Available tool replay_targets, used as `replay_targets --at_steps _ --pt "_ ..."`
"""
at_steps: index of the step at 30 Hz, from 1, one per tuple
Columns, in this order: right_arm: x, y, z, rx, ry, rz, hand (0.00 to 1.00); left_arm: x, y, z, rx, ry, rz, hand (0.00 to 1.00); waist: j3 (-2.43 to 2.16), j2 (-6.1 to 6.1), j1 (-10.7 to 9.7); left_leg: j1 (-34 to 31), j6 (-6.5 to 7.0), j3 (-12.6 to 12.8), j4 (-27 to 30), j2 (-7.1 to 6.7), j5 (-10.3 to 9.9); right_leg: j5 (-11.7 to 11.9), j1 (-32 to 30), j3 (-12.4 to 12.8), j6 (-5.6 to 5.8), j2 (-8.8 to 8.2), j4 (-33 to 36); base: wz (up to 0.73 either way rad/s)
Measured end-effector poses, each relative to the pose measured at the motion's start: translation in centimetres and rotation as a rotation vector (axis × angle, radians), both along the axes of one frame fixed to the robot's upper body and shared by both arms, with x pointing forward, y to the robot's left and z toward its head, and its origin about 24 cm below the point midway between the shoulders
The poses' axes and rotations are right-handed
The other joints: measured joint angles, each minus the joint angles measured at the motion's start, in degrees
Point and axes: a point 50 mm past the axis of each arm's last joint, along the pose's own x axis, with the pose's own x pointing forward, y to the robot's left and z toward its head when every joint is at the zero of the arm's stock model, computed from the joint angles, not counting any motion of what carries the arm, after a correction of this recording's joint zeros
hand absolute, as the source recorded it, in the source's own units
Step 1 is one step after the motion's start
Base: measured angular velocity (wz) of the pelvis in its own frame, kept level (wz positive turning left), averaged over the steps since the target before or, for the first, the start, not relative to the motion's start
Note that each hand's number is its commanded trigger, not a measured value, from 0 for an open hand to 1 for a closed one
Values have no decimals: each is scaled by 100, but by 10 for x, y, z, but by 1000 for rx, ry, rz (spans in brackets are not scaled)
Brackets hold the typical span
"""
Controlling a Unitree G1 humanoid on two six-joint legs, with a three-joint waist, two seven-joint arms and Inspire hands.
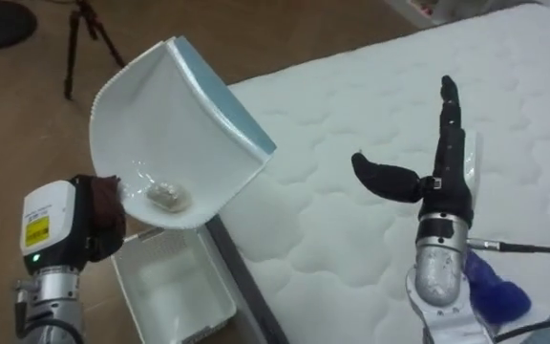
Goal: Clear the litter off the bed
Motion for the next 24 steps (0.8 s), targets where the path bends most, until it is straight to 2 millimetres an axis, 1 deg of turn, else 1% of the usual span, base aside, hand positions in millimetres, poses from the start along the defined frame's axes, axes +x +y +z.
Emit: replay_targets --at_steps 1,2,3,4,5,6,7,8,9,10,11,12,13,14,15,16,17,18,19,20,21,22,23,24 --pt "0 -1 0 2 3 -2 0 -1 0 -1 1 7 -2 100 -8 -22 194 -15 127 -160 133 -185 -83 119 29 47 -18 -37 19 35" --pt "0 -2 0 4 2 -3 0 -1 1 0 1 5 1 100 -29 -96 312 17 126 -411 63 -329 -83 286 85 190 -66 -78 -28 34" --pt "1 -2 1 3 -3 -2 0 0 1 0 2 1 6 100 -8 -101 318 -9 96 -390 22 -339 -76 257 129 131 -85 -139 -89 74" --pt "5 -1 6 6 -21 0 0 3 3 3 0 -10 17 100 94 -76 236 -333 102 385 451 -206 -324 102 197 -51 -139 -266 -154 91" --pt "8 -2 8 5 -29 -5 0 5 3 4 -4 -19 20 100 181 44 183 -608 75 1069 950 110 -584 3 206 -261 -163 -215 -53 108" --pt "7 -3 4 33 -12 -14 0 5 2 3 -6 -15 20 100 208 206 221 -918 68 1911 1581 747 -1064 -278 60 -461 -210 -125 373 72" --pt "6 -6 3 40 2 -20 0 2 -2 -2 -20 1 24 100 201 282 324 -1073 -74 2461 1918 1160 -1315 -601 -171 -516 -178 -199 849 56" --pt "6 -8 3 35 4 -22 0 -1 -4 -6 -26 16 23 100 205 308 347 -1186 -117 2840 2038 1310 -1421 -901 -390 -608 -94 -395 1370 41" --pt "5 -9 2 34 8 -24 0 -2 -4 -7 -24 21 22 100 208 281 314 -1225 -87 2929 2051 1277 -1425 -1015 -463 -668 -29 -508 1582 61" --pt "1 -9 -3 40 29 -26 0 -4 -1 -7 -14 26 23 100 191 130 296 -1227 -55 2892 1999 1060 -1383 -1160 -556 -709 108 -689 1844 59" --pt "-2 -9 -7 40 46 -24 0 -4 1 -7 -6 27 22 100 182 65 304 -1212 -15 2823 1967 943 -1345 -1205 -551 -743 150 -753 1898 81" --pt "-8 -11 -15 47 86 -26 0 -3 4 -6 8 28 20 100 130 -25 284 -1204 65 2631 1929 790 -1296 -1253 -514 -828 191 -807 1860 86" --pt "-13 -13 -22 53 120 -28 0 -3 6 -5 15 28 22 100 100 -68 285 -1192 86 2481 1916 695 -1281 -1251 -427 -824 199 -782 1749 96" --pt "-14 -13 -25 59 137 -21 0 -3 8 -5 10 27 32 100 81 -96 306 -1172 127 2361 1895 608 -1257 -1229 -361 -827 227 -773 1670 68" --pt "-14 -13 -26 57 140 -17 0 -3 9 -5 5 28 39 100 79 -99 307 -1163 148 2299 1878 571 -1244 -1209 -339 -828 255 -773 1652 61" --pt "-13 -13 -27 44 138 -6 0 -3 10 -5 -7 28 52 100 79 -96 299 -1142 203 2178 1855 501 -1212 -1152 -292 -833 294 -772 1610 58" --pt "-13 -13 -28 32 143 -2 0 -4 11 -5 -19 29 61 100 86 -80 319 -1101 234 2081 1827 448 -1194 -1128 -220 -872 313 -776 1565 54" --pt "-13 -13 -28 28 144 1 0 -4 11 -5 -25 31 67 100 102 -55 319 -1077 247 2049 1806 423 -1187 -1127 -184 -903 314 -788 1547 44" --pt "-13 -12 -27 14 140 9 0 -5 12 -7 -37 39 77 100 102 -31 314 -1055 278 1977 1782 390 -1177 -1121 -106 -1002 324 -798 1481 33" --pt "-12 -10 -27 7 134 19 0 -6 14 -7 -43 41 87 100 112 -11 325 -1065 337 1971 1722 374 -1143 -1122 -82 -1025 327 -825 1470 28" --pt "-11 -8 -26 7 133 25 0 -5 14 -7 -49 41 92 100 123 5 328 -1070 367 1985 1697 373 -1125 -1124 -76 -1069 330 -842 1459 15" --pt "-10 -5 -27 9 136 39 0 -6 14 -8 -54 46 96 100 142 38 329 -1089 409 2048 1693 376 -1102 -1151 -59 -1187 324 -877 1452 12" --pt "-11 -1 -29 14 144 53 0 -7 14 -10 -54 56 99 100 136 81 323 -1122 444 2190 1699 430 -1114 -1182 -39 -1345 310 -910 1464 12" --pt "-11 0 -31 19 151 57 0 -7 15 -11 -53 62 100 100 129 98 311 -1152 467 2291 1703 466 -1130 -1206 -39 -1441 305 -948 1492 19"
